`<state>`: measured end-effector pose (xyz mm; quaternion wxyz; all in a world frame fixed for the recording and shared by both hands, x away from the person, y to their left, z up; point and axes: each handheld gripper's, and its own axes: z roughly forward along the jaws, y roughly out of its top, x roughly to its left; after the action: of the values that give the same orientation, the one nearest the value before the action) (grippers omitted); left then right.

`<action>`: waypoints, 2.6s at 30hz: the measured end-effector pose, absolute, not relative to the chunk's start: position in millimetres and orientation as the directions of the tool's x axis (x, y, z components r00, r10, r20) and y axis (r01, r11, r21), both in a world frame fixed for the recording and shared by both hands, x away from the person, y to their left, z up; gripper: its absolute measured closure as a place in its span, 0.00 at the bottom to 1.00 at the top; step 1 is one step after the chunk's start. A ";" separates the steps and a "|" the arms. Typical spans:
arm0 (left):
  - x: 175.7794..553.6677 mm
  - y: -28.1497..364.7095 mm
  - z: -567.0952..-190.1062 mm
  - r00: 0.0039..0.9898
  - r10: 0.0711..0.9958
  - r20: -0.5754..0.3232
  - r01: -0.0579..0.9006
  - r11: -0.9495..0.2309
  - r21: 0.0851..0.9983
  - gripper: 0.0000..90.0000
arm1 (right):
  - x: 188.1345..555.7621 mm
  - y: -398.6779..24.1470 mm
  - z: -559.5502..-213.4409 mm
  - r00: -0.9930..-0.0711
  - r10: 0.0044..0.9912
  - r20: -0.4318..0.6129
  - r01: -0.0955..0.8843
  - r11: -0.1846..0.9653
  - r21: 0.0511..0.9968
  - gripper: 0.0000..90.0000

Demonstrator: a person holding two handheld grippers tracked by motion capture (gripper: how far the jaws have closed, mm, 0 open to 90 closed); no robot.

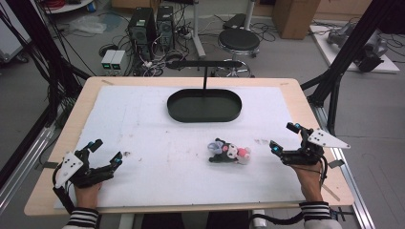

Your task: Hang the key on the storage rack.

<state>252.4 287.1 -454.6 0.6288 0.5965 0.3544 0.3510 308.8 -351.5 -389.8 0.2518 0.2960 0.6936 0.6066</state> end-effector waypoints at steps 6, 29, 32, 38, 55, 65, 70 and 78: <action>252.4 286.9 -454.6 0.502 0.864 -0.024 -0.021 0.040 0.999 0.14 | 314.5 -347.3 -371.4 -0.736 0.677 -0.010 0.114 0.140 0.984 0.01; 252.6 287.1 -454.5 0.503 0.864 -0.025 -0.018 0.039 0.999 0.14 | 349.0 -291.0 -338.7 -0.902 0.423 -0.089 0.156 0.509 0.847 0.01; 252.6 286.9 -454.6 0.503 0.864 -0.025 -0.018 0.039 0.999 0.14 | 351.1 -285.1 -340.8 -0.912 0.401 -0.088 0.159 0.542 0.825 0.01; 252.6 286.9 -454.5 0.503 0.864 -0.025 -0.018 0.039 0.999 0.14 | 354.5 -274.0 -345.8 -0.933 0.350 -0.085 0.160 0.615 0.772 0.01; 252.7 287.0 -454.5 0.503 0.864 -0.026 -0.016 0.039 0.999 0.14 | 361.4 -245.2 -365.9 -0.966 0.247 -0.076 0.155 0.789 0.594 0.01; 252.7 287.0 -454.5 0.503 0.864 -0.026 -0.016 0.039 0.999 0.14 | 366.3 -236.6 -379.2 -0.975 0.214 -0.066 0.152 0.850 0.505 0.01; 252.7 287.2 -454.5 0.503 0.864 -0.024 -0.016 0.037 0.999 0.14 | 368.0 -233.3 -386.3 -0.976 0.213 -0.049 0.168 0.873 0.457 0.01; 252.7 287.3 -454.5 0.503 0.864 -0.025 -0.015 0.038 0.999 0.14 | 370.1 -227.3 -395.4 -0.980 0.198 -0.007 0.179 0.900 0.397 0.05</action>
<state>252.7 287.3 -454.5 0.6273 0.5984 0.3544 0.3504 370.1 -227.3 -395.4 0.0234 0.0969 0.9744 0.2014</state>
